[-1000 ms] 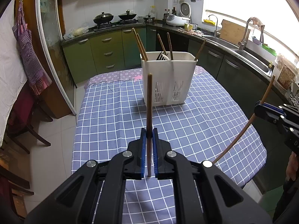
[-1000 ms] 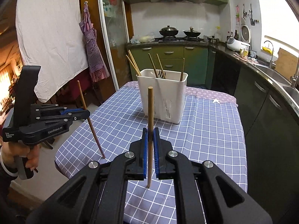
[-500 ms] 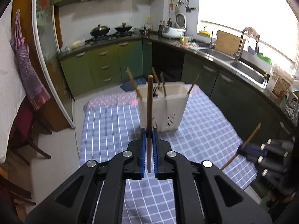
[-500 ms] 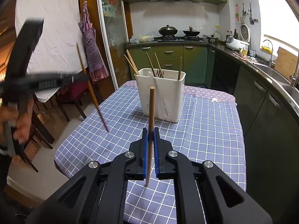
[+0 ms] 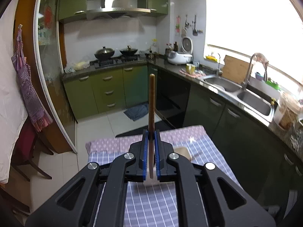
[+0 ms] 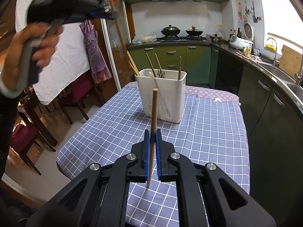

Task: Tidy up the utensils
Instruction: 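Carry the chopstick over the caddy and open the left tool to drop it in, then lower the chopstick into the caddy and open the right tool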

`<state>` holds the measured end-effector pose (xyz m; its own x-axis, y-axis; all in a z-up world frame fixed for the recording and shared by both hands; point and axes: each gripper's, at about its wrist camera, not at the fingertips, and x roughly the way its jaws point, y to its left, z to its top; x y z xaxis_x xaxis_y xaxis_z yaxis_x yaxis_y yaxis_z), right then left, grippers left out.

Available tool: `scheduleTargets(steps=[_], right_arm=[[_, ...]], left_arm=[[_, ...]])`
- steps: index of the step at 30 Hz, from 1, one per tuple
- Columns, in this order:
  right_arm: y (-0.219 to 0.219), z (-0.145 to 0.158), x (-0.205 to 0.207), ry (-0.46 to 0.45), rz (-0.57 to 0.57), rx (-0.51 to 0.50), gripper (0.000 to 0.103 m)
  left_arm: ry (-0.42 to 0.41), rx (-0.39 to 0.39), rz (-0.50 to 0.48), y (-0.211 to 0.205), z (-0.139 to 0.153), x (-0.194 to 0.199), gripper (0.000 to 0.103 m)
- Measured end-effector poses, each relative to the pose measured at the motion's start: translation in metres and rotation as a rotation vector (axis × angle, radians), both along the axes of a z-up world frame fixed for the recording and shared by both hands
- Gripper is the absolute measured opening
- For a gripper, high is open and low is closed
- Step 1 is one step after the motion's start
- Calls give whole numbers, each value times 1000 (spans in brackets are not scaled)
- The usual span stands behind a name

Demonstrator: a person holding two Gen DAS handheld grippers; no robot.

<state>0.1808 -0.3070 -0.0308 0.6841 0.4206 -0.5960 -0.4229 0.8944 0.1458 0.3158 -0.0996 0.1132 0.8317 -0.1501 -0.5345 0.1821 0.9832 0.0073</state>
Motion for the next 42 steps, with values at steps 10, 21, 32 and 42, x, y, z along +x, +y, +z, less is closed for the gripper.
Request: scheduleTargets(steps=[10,21,32,42], right_arm=[[-1,-2,1,9,8,7,7],[2,25,15,-35,5,9,7],[11,147,64,-305,-61,88,7],[39,150,169,-289,-182,61,7]], left_arm=[[58,7,16,-12,-37,58,7],[74,20,2,-2,-52,40,23],[24,-25,-43,33,-36,-40,23],[18,-11,-61,51,-47,-77,29]])
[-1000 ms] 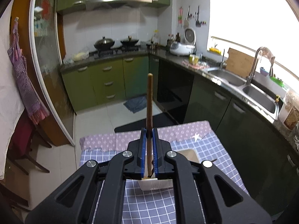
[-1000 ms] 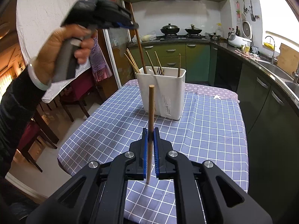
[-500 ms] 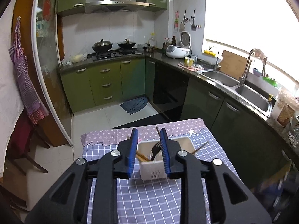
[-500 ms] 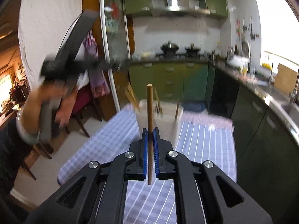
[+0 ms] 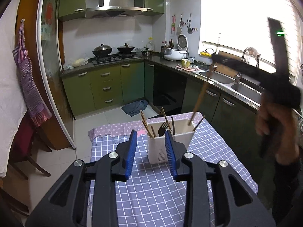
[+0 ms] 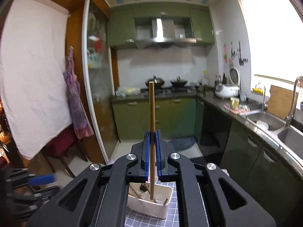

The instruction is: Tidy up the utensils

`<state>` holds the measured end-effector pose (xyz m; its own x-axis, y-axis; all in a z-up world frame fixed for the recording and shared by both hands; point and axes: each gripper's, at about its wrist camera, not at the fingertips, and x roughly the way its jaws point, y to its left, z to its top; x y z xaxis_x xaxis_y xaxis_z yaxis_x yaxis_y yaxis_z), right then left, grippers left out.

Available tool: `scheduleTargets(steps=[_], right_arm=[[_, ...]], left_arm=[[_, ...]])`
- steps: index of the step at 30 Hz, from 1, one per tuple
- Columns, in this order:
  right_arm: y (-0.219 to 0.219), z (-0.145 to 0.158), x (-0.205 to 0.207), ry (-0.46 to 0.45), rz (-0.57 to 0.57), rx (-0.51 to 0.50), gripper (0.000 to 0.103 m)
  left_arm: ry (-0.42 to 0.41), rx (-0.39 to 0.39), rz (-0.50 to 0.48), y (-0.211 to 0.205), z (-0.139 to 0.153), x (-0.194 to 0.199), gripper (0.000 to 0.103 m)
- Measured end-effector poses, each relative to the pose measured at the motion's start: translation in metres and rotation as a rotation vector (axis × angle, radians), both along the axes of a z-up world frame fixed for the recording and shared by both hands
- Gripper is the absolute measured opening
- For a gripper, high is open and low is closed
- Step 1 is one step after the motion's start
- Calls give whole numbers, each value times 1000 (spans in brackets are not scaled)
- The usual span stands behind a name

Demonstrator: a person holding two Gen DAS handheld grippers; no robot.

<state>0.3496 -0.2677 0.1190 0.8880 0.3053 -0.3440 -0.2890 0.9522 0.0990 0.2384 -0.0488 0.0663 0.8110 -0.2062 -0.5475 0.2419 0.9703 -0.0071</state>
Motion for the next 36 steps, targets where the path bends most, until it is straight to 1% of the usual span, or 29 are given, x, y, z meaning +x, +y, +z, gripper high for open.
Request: scheduleTargets(steps=[6,11,12,15,18,20,22,23,24,26,27,28,29,30,31,33,35,36], right_arm=[[17,-46,36,98,-13,-64,7],[25,-78,48,162,-6,-97,7],[25,-81,50,167,-7,-103,7],[24,-83,47,166,-5,-94,13],[20,-73,32,138,9,-73,13],[14,-61,13,105,20,-49,13],[5,-51,-12,72,26,-17,22],[1,-49,-24,56,28,-3,23],[-5,-49,-39,42,26,9,23],[-15,-57,-64,36,24,27,29],[-21,-66,-79,38,20,33,40],[-25,-76,-93,40,11,31,49],[-30,-91,-110,44,-1,24,53],[-33,-100,-122,47,-5,19,60],[-35,-110,-134,52,-8,12,70],[-42,-131,-162,65,-12,6,80],[-49,-143,-186,67,-23,15,86],[-52,-148,-198,64,-27,19,91]], left_arm=[[36,-10,-3,6,-11,1,29],[52,-12,0,5,-17,3,30],[56,-11,-1,6,-19,3,31],[62,-8,-3,4,-20,3,33],[60,-8,-5,5,-20,0,34],[55,-11,-6,5,-19,-2,34],[50,-29,-7,6,-18,-5,37],[46,-36,-7,6,-18,-7,39],[42,-39,-6,7,-19,-9,43],[23,-39,0,7,-24,-16,47],[18,-36,2,6,-28,-19,48],[14,-33,4,6,-32,-23,53],[13,-34,6,6,-39,-28,56],[14,-38,8,6,-43,-31,64],[16,-45,12,7,-49,-36,68],[13,-52,26,7,-60,-48,70],[2,-48,43,6,-70,-63,77],[-5,-46,51,5,-72,-69,83]])
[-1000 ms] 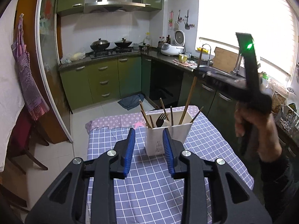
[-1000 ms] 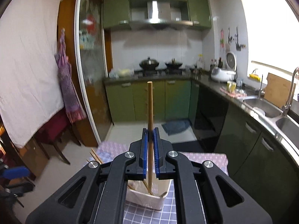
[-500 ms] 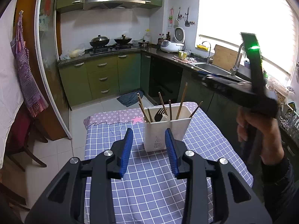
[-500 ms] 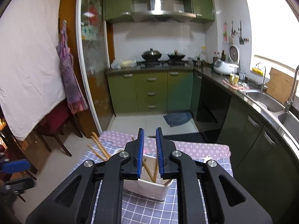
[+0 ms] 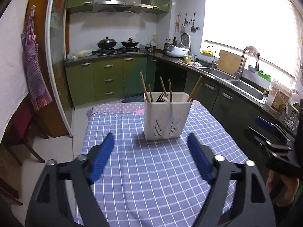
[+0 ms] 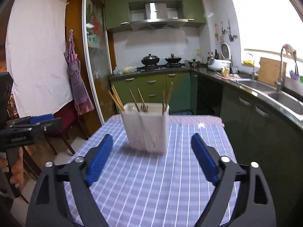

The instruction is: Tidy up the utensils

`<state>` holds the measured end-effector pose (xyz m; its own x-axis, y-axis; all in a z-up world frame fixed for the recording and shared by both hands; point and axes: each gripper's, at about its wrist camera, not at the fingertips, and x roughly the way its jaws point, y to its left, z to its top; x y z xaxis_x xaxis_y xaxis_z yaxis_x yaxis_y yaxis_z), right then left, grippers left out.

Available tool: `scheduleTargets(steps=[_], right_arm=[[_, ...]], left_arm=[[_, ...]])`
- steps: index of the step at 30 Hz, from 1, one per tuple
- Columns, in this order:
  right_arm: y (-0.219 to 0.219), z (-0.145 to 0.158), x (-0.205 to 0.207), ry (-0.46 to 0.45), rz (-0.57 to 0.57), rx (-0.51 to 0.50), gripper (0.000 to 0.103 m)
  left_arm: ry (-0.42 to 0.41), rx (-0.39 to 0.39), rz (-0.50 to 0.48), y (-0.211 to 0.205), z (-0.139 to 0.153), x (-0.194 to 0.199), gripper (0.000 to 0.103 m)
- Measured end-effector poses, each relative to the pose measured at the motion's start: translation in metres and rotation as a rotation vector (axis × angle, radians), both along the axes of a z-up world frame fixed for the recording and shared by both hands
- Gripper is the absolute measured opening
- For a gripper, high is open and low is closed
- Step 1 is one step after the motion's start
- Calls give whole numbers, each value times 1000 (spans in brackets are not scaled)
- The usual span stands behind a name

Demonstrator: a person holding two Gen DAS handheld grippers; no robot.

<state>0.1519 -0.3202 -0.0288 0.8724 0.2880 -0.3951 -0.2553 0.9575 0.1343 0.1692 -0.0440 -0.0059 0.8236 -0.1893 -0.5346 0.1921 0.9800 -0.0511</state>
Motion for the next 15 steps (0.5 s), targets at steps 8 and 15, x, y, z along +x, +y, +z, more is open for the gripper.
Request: scheduleTargets(steps=[8,15], right_arm=[[-14,2,-85,-72,-27,-22,98],[-8,12,-124,-102,-35,-62,98]], left_arm=[[-44,-25,56,4,-8,-64,90],[-99,-37,91,10,-2,-118,96]])
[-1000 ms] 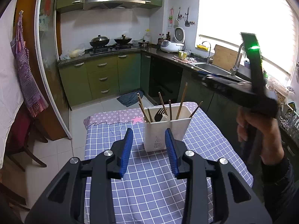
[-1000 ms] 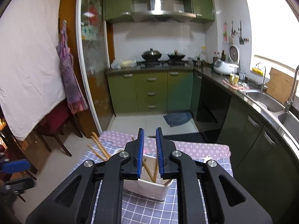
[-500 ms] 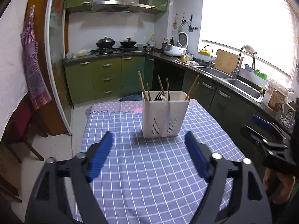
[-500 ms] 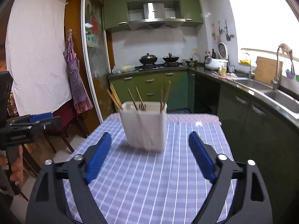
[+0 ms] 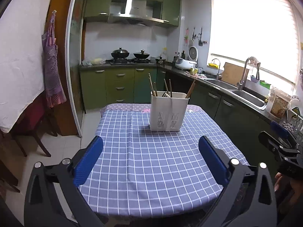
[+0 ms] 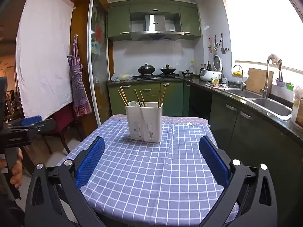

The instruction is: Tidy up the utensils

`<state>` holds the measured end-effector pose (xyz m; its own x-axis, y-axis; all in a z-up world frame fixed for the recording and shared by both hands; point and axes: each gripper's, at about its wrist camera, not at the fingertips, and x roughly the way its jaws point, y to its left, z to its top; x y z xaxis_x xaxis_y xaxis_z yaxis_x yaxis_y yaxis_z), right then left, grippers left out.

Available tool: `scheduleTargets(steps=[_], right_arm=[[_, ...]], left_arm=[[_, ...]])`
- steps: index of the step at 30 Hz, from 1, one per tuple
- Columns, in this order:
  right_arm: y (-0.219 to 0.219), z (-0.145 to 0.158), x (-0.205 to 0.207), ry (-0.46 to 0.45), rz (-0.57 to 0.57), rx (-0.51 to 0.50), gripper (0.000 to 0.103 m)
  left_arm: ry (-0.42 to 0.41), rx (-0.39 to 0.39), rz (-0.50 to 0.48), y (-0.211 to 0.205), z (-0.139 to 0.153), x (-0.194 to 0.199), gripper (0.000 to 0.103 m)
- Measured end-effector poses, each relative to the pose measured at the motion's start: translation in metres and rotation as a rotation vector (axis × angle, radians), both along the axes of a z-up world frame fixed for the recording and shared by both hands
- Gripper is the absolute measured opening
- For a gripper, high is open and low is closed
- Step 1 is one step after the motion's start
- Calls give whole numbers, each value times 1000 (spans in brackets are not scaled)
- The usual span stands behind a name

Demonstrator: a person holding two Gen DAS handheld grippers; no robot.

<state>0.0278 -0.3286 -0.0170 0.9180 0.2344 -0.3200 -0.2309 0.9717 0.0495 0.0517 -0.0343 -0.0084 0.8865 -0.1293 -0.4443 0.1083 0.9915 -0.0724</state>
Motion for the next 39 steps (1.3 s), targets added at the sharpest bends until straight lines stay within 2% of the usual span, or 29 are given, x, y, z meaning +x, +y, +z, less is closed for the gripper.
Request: scheduleTargets(steps=[4,9,39], right_arm=[[-2,3,-17,-17,1,13,98],[-6,4,-23,-7,-13,12,98],[4,5,-13,17,-4,-4,98]], left_arm=[[17,-33,7,7,-2,-13,96],[25,-30,21,9,-4,-16,96],[39,-35,-23,-2,-3,-18,96]])
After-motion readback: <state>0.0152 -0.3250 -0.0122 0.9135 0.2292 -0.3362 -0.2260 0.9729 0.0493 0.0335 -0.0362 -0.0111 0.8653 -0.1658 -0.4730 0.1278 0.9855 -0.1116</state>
